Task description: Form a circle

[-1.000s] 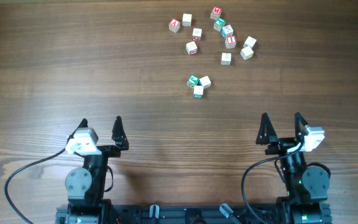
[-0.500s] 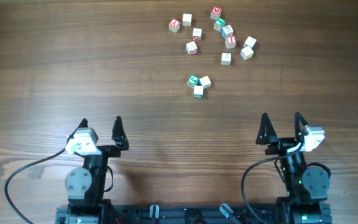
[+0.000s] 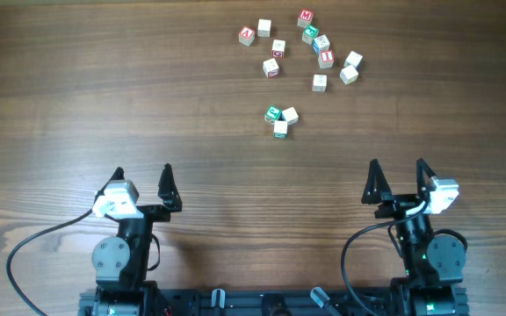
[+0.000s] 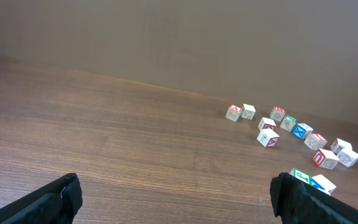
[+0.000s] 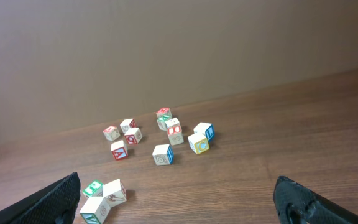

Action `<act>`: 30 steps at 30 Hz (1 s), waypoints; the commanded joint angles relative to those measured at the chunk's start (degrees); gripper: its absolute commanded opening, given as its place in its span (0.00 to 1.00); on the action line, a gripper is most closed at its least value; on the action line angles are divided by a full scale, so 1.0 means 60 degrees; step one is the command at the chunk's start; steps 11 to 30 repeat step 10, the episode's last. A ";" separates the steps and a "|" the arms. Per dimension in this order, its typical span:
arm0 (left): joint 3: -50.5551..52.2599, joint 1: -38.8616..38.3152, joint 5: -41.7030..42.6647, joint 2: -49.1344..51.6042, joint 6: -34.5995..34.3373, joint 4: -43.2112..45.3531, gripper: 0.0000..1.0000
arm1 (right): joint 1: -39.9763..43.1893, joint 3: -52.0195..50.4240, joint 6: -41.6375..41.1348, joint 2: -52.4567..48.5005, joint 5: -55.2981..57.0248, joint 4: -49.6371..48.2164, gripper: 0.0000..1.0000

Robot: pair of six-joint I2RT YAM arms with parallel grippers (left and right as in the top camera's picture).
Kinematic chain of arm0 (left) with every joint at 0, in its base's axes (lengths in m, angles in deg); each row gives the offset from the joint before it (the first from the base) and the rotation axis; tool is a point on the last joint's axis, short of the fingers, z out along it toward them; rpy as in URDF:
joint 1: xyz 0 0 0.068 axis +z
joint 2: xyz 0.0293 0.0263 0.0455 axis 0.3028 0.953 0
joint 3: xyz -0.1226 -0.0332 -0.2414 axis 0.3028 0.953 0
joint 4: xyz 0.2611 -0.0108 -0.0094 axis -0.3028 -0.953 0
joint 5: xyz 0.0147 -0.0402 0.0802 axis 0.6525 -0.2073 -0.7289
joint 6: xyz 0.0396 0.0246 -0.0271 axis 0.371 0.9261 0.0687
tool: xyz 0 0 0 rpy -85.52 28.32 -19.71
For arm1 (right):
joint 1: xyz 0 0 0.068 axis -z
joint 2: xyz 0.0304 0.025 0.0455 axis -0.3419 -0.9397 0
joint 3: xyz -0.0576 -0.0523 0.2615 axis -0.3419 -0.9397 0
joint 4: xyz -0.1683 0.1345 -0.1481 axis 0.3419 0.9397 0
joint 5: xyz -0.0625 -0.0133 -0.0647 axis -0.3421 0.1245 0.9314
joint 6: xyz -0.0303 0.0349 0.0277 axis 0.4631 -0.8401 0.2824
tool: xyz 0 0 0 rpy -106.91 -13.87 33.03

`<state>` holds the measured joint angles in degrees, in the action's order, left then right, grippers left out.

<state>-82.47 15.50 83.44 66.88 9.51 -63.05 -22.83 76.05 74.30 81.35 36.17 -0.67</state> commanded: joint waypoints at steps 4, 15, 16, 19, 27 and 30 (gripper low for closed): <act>0.0015 0.0047 0.0080 -0.0095 0.0189 -0.0055 1.00 | 0.0029 -0.0011 -0.0018 0.0091 -0.0084 -0.0033 1.00; 0.0015 0.0036 0.0080 -0.0033 0.0189 -0.0055 1.00 | 0.0029 -0.0011 -0.0018 0.0091 -0.0084 -0.0033 1.00; 0.0015 0.0036 0.0080 -0.0033 0.0189 -0.0055 1.00 | 0.0029 -0.0011 -0.0018 0.0091 -0.0084 -0.0033 1.00; 0.0015 0.0036 0.0080 -0.0033 0.0189 -0.0055 1.00 | 0.0029 -0.0011 -0.0018 0.0091 -0.0084 -0.0033 1.00; 0.0015 0.0036 0.0080 -0.0033 0.0189 -0.0055 1.00 | 0.0029 -0.0011 -0.0018 0.0091 -0.0084 -0.0033 1.00; 0.0015 0.0036 0.0080 -0.0033 0.0189 -0.0055 1.00 | 0.0029 -0.0011 -0.0018 0.0091 -0.0084 -0.0033 1.00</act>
